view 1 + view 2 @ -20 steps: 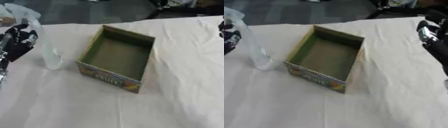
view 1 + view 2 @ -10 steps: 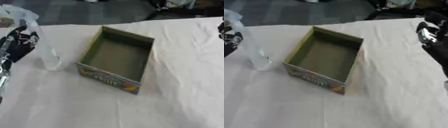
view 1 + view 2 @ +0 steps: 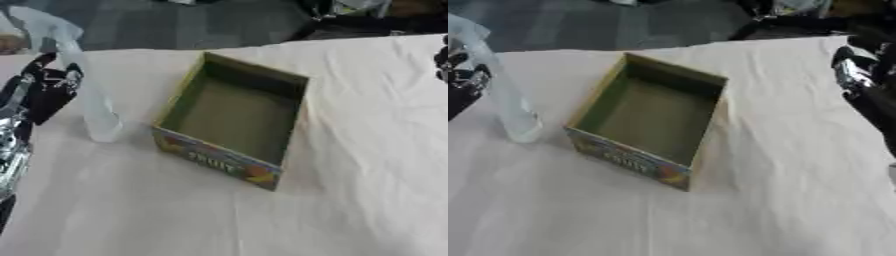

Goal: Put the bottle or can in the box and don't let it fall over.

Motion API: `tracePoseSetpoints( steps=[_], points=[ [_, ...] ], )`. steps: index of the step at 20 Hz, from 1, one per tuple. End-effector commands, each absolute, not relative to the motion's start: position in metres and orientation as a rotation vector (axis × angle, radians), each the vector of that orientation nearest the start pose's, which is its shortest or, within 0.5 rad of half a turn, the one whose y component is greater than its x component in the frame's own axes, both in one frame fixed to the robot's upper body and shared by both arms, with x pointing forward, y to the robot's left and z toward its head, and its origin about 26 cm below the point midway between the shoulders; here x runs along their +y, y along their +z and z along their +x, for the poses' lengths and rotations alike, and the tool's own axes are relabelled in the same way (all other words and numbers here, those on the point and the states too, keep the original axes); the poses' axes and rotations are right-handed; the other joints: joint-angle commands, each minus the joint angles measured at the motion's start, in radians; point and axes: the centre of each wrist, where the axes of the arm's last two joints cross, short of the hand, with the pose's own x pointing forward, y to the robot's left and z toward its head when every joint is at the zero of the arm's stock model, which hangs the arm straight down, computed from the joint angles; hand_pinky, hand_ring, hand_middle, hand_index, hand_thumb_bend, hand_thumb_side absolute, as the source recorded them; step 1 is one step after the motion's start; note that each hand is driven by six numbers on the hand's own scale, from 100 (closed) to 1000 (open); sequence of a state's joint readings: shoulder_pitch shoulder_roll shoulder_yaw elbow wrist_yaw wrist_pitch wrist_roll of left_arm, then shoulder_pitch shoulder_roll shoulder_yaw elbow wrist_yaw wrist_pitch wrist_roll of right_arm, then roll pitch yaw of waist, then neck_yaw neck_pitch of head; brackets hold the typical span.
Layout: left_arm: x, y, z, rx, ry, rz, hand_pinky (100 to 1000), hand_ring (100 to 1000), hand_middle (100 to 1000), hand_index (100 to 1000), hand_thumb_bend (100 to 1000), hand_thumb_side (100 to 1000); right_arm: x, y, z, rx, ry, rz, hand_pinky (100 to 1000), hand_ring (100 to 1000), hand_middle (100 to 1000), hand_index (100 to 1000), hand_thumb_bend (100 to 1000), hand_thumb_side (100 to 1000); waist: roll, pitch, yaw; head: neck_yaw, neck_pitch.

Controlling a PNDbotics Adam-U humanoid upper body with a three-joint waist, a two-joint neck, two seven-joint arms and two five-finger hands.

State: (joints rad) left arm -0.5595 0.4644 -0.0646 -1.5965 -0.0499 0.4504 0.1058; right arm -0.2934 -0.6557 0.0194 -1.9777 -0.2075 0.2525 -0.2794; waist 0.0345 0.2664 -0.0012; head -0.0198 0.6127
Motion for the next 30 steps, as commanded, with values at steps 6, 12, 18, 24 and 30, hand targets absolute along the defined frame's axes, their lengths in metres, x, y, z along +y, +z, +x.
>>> tracePoseSetpoints(
  steps=[6,12,18,24,30],
  points=[
    [0.273,0.217,0.384,-1.719,-0.285,0.590,1000,808,697,984,100,554,-0.305,0.238,0.295,-2.045,0.272,-0.430,881,893,919,947,100,548,-0.001,-0.013,-0.003,-0.001,-0.018],
    [0.271,0.214,0.386,-1.686,-0.264,0.628,1000,821,713,982,100,558,-0.305,0.238,0.295,-2.044,0.271,-0.430,880,892,918,945,100,550,0.000,-0.011,-0.004,-0.003,-0.018],
    [0.269,0.215,0.385,-1.690,-0.271,0.646,1000,859,736,986,100,556,-0.305,0.238,0.296,-2.040,0.270,-0.428,880,892,918,947,100,553,0.001,-0.008,-0.002,-0.006,-0.020],
    [0.268,0.215,0.388,-1.693,-0.254,0.673,1000,847,717,963,100,555,-0.305,0.237,0.296,-2.037,0.271,-0.428,880,891,917,944,100,554,-0.001,-0.005,-0.006,-0.005,-0.023],
    [0.267,0.218,0.388,-1.697,-0.243,0.697,1000,836,697,900,100,587,-0.305,0.236,0.296,-2.028,0.274,-0.430,880,892,918,943,100,553,0.000,-0.004,-0.005,-0.005,-0.023]
  ],
)
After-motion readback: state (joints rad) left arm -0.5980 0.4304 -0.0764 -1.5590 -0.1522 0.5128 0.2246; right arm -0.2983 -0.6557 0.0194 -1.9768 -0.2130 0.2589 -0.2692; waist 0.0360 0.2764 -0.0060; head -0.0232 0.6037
